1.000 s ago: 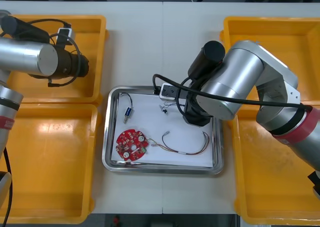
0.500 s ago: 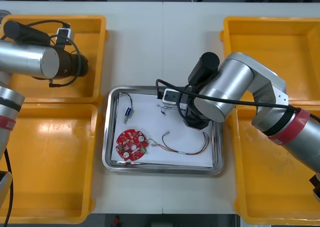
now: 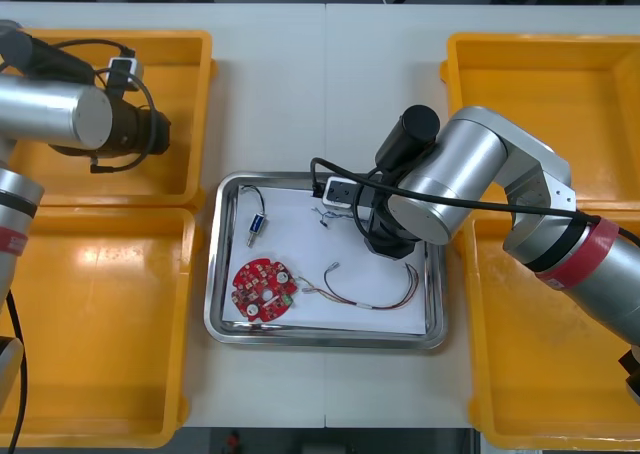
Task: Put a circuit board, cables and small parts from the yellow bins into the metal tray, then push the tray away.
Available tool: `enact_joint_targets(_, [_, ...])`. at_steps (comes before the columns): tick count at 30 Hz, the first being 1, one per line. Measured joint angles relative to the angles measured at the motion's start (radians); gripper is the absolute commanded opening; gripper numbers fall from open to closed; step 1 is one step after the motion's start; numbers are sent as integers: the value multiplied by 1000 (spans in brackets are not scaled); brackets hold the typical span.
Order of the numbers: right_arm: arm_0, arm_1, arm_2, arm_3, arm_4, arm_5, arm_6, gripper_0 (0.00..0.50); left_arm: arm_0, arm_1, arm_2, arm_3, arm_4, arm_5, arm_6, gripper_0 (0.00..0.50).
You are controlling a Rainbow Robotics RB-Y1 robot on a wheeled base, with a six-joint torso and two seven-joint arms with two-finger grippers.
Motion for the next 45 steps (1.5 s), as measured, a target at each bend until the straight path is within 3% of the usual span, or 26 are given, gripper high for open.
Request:
enact_joint_targets(7, [0,0,-5,-30,7,45,0,500,0,2,101,-133,-4,239,0,0])
enact_joint_targets(18, [0,11,-140,-261,20,436,0,500,0,7,141,-375,-5,535,0,0])
enact_joint_targets(27, [2,19,-324,-394,21,456,0,500,25,7,141,-620,32,718,0,0])
enact_joint_targets(32, [47,18,-454,-461,21,457,-4,500,36,7,132,-741,108,763,1,0])
enact_joint_targets(37, [136,-3,-575,-545,16,457,-111,500,37,7,39,-827,115,765,22,0])
enact_joint_targets(41, [205,-27,-661,-584,7,457,-240,500,37,7,-74,-864,128,765,152,1])
enact_joint_targets(45, [272,-38,-763,-598,-3,457,-267,500,36,2,-154,-870,141,765,362,0])
